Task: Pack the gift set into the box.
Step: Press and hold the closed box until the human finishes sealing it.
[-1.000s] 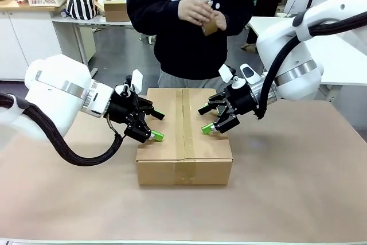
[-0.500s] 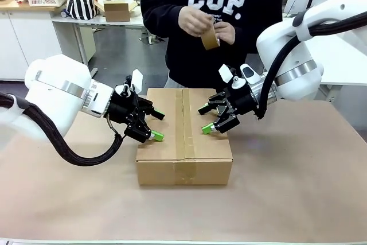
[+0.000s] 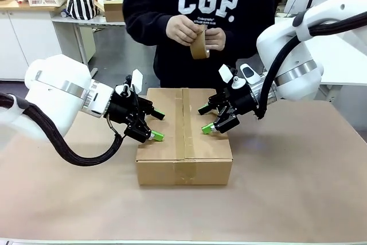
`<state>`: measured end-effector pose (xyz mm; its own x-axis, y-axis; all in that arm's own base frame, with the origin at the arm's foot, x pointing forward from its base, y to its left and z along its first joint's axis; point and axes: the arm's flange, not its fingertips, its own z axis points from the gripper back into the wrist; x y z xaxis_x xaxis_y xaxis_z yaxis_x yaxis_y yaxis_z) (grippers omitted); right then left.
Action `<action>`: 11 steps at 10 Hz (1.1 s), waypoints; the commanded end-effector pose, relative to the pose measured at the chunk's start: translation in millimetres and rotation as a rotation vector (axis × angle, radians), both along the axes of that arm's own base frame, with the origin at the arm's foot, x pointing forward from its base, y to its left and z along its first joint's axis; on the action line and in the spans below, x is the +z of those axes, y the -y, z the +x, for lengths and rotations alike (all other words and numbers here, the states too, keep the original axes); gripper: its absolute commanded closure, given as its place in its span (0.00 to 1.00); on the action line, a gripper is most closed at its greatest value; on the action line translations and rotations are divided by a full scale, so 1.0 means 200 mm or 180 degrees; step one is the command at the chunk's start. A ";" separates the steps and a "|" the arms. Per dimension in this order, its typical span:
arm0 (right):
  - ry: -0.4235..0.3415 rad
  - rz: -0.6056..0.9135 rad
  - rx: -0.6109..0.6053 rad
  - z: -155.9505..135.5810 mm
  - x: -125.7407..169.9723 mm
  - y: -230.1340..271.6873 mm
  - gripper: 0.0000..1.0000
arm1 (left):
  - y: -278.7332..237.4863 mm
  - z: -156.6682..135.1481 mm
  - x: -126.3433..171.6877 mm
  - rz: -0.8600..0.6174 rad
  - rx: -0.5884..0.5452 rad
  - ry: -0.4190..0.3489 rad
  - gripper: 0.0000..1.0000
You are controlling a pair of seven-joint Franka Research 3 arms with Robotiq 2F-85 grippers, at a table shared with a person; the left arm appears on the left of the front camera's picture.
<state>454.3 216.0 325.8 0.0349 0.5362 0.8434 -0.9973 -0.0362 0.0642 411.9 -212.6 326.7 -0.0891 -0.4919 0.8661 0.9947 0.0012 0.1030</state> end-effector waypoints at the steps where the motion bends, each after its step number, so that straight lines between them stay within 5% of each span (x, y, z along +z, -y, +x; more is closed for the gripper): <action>1: -0.0009 -0.0012 -0.0009 0.00 -0.01 0.00 0.00 | -0.01 -0.01 -0.02 -0.0002 -0.0014 -0.0028 0.00; 11: -0.0009 -0.0012 -0.0009 0.00 -0.01 0.00 0.00 | -0.01 -0.01 -0.02 -0.0002 -0.0014 -0.0028 0.00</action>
